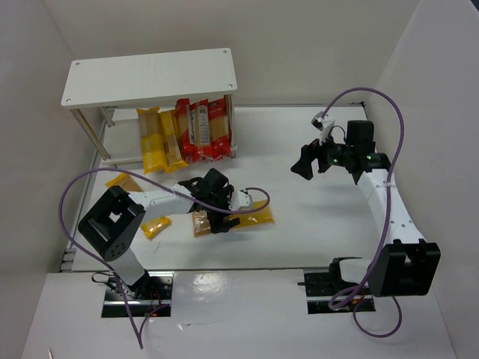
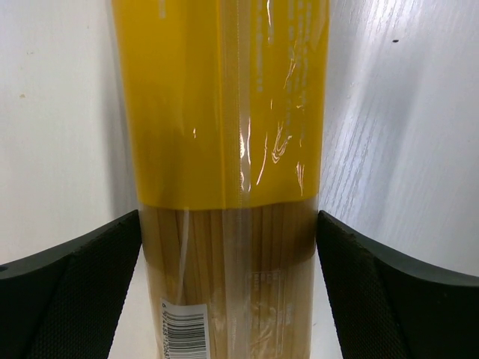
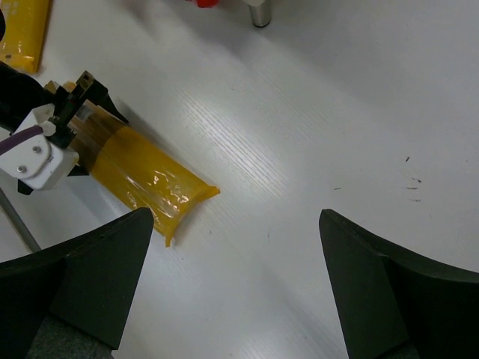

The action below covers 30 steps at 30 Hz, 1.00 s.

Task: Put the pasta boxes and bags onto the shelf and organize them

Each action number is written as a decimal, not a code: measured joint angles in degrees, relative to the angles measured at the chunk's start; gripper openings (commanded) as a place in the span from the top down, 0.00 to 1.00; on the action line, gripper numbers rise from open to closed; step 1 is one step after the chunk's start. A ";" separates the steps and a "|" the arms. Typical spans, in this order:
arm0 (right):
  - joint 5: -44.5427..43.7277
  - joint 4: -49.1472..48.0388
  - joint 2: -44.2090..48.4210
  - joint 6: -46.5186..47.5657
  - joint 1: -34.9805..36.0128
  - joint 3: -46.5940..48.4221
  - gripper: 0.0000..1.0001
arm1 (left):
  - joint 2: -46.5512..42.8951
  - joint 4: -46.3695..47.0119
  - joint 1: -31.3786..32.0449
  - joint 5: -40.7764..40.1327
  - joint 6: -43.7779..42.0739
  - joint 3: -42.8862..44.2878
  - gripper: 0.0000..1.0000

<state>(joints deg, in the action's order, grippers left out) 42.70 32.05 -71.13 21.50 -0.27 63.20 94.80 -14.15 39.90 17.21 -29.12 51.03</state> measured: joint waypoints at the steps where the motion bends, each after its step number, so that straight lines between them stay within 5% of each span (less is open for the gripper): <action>1: 0.07 0.00 0.04 0.02 0.00 0.00 0.00 | 0.20 -0.02 0.13 0.00 -0.02 0.20 0.00; 4: 0.44 0.00 0.28 0.22 0.00 0.00 0.00 | 0.90 -0.72 0.33 0.04 -0.02 1.07 0.07; 6: 0.74 0.00 0.50 0.24 0.00 0.00 0.00 | 1.68 -1.29 0.70 0.00 -0.11 1.99 0.58; 7: 0.90 -0.02 0.61 0.26 0.00 0.00 0.00 | 2.29 -1.99 0.85 -0.07 -0.42 2.71 1.00; 14: 1.31 -0.07 2.51 0.68 -0.39 -0.20 0.00 | 4.85 -4.48 -0.70 3.26 -2.19 7.93 1.00; 30: 1.11 -0.94 5.88 0.61 -1.11 -1.81 0.00 | -9.60 -13.00 -7.98 -2.54 8.26 4.04 1.00</action>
<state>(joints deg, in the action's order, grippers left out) 43.81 31.11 -65.25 22.11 -1.39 61.39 85.21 -27.16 31.92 14.68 -20.86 55.07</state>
